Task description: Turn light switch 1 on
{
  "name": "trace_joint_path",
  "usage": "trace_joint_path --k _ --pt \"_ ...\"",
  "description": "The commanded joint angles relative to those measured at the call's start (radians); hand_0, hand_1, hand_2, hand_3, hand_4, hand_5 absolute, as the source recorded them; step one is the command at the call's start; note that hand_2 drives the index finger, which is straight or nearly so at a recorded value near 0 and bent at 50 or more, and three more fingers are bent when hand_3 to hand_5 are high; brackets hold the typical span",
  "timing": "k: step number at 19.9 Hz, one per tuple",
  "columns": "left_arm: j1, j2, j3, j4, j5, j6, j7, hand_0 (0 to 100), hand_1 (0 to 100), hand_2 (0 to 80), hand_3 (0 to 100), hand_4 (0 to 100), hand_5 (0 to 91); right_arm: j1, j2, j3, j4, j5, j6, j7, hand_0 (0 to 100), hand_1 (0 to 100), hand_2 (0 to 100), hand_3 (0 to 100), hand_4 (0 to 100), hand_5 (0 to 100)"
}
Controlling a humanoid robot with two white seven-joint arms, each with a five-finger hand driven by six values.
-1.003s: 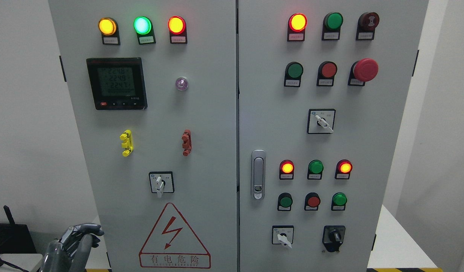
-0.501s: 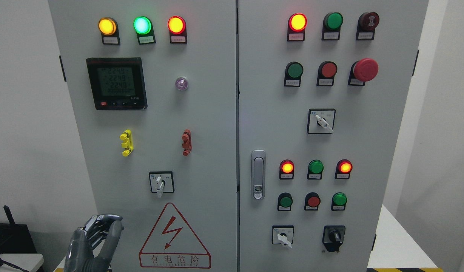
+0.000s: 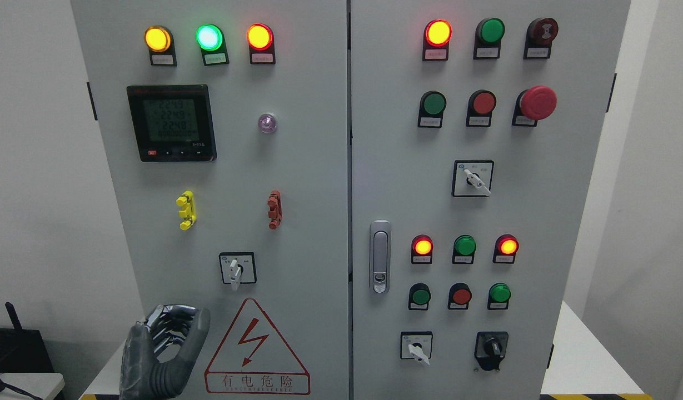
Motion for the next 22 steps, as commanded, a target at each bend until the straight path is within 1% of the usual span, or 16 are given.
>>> trace_joint_path --k 1,3,5,10,14,16,17,22 --pt "-0.049 -0.029 -0.094 -0.011 -0.020 0.062 0.044 1 46 53.2 73 75 70.4 0.000 0.000 0.000 0.000 -0.017 0.000 0.000 12 39 0 0 0 0" --pt "-0.060 -0.029 -0.109 -0.011 -0.024 0.079 0.054 2 48 53.7 74 75 71.4 0.000 0.000 0.000 0.000 -0.018 0.000 0.000 12 39 0 0 0 0" --pt "-0.075 -0.035 -0.127 -0.011 -0.027 0.112 0.093 3 49 54.4 74 75 71.7 0.000 0.000 0.000 0.000 -0.018 0.000 0.000 12 39 0 0 0 0" --pt "-0.087 -0.037 -0.160 -0.011 -0.039 0.139 0.130 6 49 55.2 74 76 72.3 0.000 0.000 0.000 0.000 -0.017 0.000 0.000 12 39 0 0 0 0" --pt "-0.101 -0.043 -0.160 -0.010 -0.049 0.159 0.133 7 49 56.1 74 76 73.3 0.000 0.000 0.000 0.000 -0.017 0.000 0.000 12 39 0 0 0 0" --pt "-0.107 -0.044 -0.160 -0.011 -0.052 0.188 0.134 7 49 56.2 74 76 73.8 0.000 0.000 0.000 0.000 -0.017 0.000 0.000 12 39 0 0 0 0" --pt "-0.113 -0.044 -0.160 -0.011 -0.058 0.195 0.143 8 49 56.3 74 77 73.9 0.000 0.000 0.000 0.000 -0.017 0.000 0.000 12 39 0 0 0 0" --pt "-0.118 -0.044 -0.160 -0.010 -0.073 0.203 0.151 9 49 56.8 74 77 74.0 0.000 0.000 0.000 0.000 -0.017 0.000 0.000 12 39 0 0 0 0"
